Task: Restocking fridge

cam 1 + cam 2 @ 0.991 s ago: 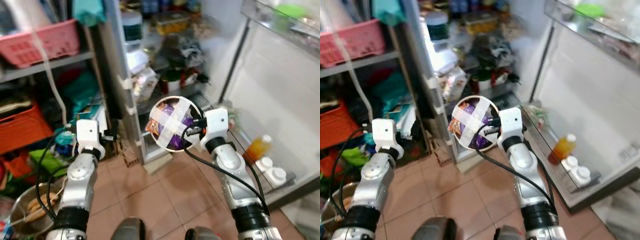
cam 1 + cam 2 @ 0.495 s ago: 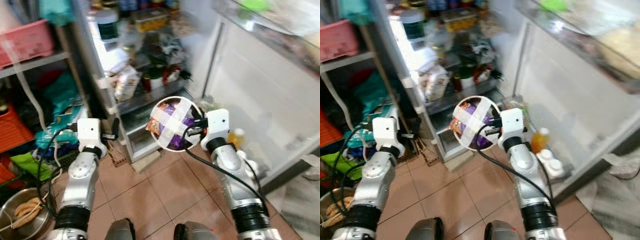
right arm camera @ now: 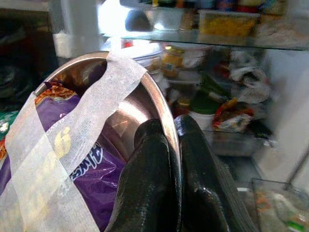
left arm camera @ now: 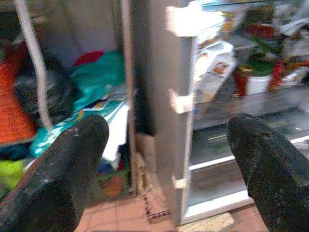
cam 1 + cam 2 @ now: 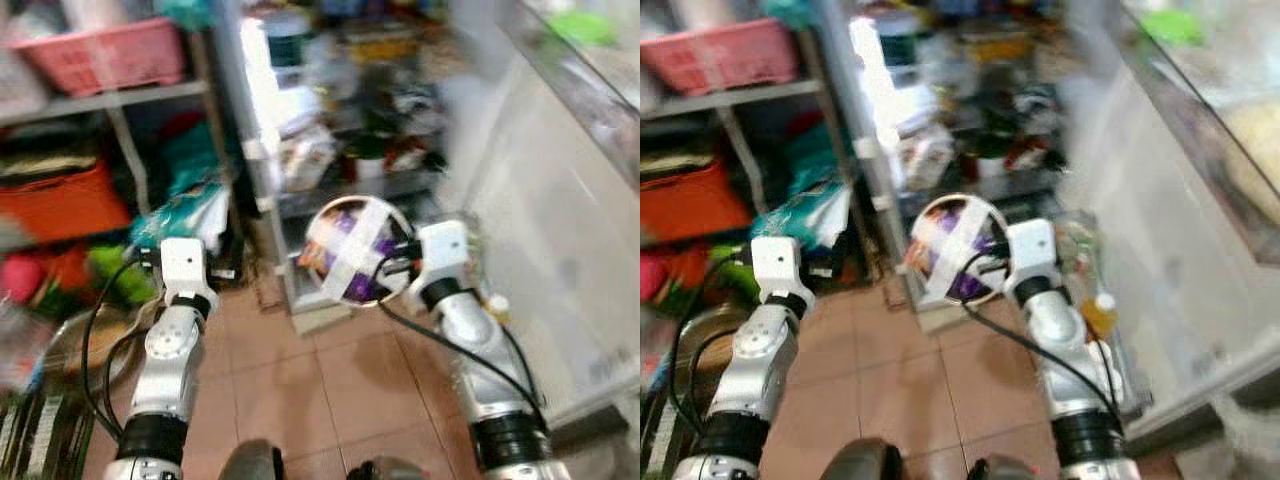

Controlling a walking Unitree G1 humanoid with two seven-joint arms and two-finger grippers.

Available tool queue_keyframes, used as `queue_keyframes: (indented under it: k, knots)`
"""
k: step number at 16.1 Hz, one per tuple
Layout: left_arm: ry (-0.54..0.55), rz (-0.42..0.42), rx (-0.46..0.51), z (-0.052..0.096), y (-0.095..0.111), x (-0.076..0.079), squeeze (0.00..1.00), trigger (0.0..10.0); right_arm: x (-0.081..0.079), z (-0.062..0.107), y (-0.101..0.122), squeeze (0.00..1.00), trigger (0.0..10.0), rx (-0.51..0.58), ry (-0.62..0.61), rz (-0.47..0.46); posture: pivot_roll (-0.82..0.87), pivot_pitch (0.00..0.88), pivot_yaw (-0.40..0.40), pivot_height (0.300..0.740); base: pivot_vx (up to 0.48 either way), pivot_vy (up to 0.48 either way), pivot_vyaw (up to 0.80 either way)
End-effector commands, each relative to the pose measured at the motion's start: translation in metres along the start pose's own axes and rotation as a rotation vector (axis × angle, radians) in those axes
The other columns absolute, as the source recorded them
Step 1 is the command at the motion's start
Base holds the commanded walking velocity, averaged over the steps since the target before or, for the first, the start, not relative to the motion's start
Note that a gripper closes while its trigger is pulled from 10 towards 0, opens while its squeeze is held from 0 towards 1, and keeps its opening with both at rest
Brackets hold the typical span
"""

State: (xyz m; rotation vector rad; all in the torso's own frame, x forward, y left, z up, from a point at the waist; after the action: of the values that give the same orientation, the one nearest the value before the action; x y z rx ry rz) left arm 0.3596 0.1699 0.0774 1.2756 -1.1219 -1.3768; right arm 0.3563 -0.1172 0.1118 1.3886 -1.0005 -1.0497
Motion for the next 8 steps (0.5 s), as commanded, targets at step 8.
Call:
queue_keyframes:
  k: [8]
  knots:
    - [0.044, -0.002, 0.006, 0.0027, -0.0009, -0.0153, 0.00, 10.0, -0.0121, -0.0031, 0.0082, 0.00, 10.0, 0.034, 0.033, -0.009, 0.04, 0.069, 0.019, 0.740, 0.250, 0.000, 0.35]
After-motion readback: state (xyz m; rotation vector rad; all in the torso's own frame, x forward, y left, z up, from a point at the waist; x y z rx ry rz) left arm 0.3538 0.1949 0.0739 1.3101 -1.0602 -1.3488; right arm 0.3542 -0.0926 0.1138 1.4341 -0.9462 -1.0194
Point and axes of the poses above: a point about 5 cm out from each wrist's last joint towards the gripper, its own z axis pointing back from the gripper into the wrist, its own y axis along the axis of the wrist's last joint, x = y × z, the point moved 6 cm from there along -z, pointing out of the wrist towards the gripper, and after that the axes turned 9 degrees about -z, right-handed, at the moved point
